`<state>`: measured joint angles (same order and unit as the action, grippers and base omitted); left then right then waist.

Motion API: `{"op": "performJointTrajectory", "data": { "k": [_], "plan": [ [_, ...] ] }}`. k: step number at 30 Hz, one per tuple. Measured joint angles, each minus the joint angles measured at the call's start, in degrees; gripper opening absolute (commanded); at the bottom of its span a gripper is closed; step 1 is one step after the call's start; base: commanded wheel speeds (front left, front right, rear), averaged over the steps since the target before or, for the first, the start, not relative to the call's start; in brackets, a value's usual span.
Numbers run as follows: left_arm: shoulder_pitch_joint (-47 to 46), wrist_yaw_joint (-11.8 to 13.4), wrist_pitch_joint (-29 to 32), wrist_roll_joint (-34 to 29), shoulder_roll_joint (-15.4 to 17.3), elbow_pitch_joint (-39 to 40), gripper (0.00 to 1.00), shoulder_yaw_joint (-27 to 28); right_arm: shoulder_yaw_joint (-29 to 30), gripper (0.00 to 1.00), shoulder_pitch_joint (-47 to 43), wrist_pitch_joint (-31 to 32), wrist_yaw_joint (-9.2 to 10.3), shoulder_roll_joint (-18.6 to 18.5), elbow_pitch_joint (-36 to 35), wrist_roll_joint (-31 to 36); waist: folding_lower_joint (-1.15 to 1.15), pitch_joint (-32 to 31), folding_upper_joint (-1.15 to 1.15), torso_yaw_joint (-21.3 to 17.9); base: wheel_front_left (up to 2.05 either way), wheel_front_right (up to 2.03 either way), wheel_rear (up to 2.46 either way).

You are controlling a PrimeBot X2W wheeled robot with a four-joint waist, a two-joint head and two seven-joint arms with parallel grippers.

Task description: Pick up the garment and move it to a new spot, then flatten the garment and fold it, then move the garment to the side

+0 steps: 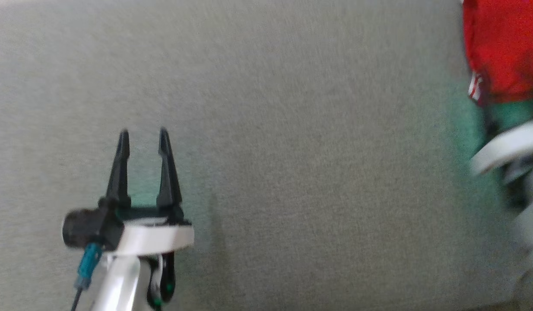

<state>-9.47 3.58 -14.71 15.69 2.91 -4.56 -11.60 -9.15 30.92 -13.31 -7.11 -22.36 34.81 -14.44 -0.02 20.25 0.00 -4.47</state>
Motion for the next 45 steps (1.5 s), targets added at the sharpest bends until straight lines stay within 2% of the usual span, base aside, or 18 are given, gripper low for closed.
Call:
{"op": "performJointTrajectory", "data": {
  "k": [5,9,13,18,32,33,38,45],
  "plan": [
    [5.02,-0.31,0.01,0.54,0.01,-2.81,1.0,0.1,-3.74,1.0,-10.29,-0.9,0.0,9.11,-4.48,-1.98,-0.01,-7.36,0.0,1.57,0.0,0.0,0.0],
    [8.62,-0.64,0.01,0.54,0.01,-4.7,1.0,0.25,-2.76,1.0,-17.52,-0.99,0.0,13.39,-11.1,-1.72,-0.01,-13.29,0.0,2.64,0.0,0.0,0.0],
    [11.12,-0.67,0.01,0.54,0.02,-6.01,1.0,0.7,-3.56,1.0,-23.56,-1.07,0.0,15.22,-14.44,-0.1,-0.01,-17.27,0.0,3.16,0.0,0.0,0.0],
    [13.94,-0.63,0.01,0.4,0.05,-7.28,1.0,1.61,-5.06,1.0,-29.34,-1.07,0.01,16.13,-15.21,0.6,0.0,-21.93,0.0,3.54,0.0,0.0,0.0],
    [15.83,-0.6,0.01,0.13,0.08,-7.94,1.0,2.42,-4.99,1.0,-31.08,-1.07,0.01,16.6,-15.46,0.83,0.01,-24.79,0.0,3.04,0.0,0.0,0.0],
    [15.83,-0.59,0.01,-0.13,0.08,-8.0,0.0,2.42,-4.99,0.0,-31.15,-1.07,0.01,16.6,-15.43,0.83,0.01,-24.78,0.0,2.95,0.0,0.0,0.0],
    [17.33,-0.6,0.43,0.3,0.07,-11.81,0.0,2.24,-5.23,0.0,-33.93,-0.79,0.08,16.59,-11.73,0.54,0.01,-24.75,0.0,2.95,0.0,0.0,0.0],
    [17.7,-1.15,1.59,4.59,0.07,-11.98,0.0,2.48,-4.59,0.0,-34.45,-0.09,0.08,16.59,-11.85,-4.02,0.02,-24.47,0.0,3.04,0.0,0.0,0.0]
  ]
}}
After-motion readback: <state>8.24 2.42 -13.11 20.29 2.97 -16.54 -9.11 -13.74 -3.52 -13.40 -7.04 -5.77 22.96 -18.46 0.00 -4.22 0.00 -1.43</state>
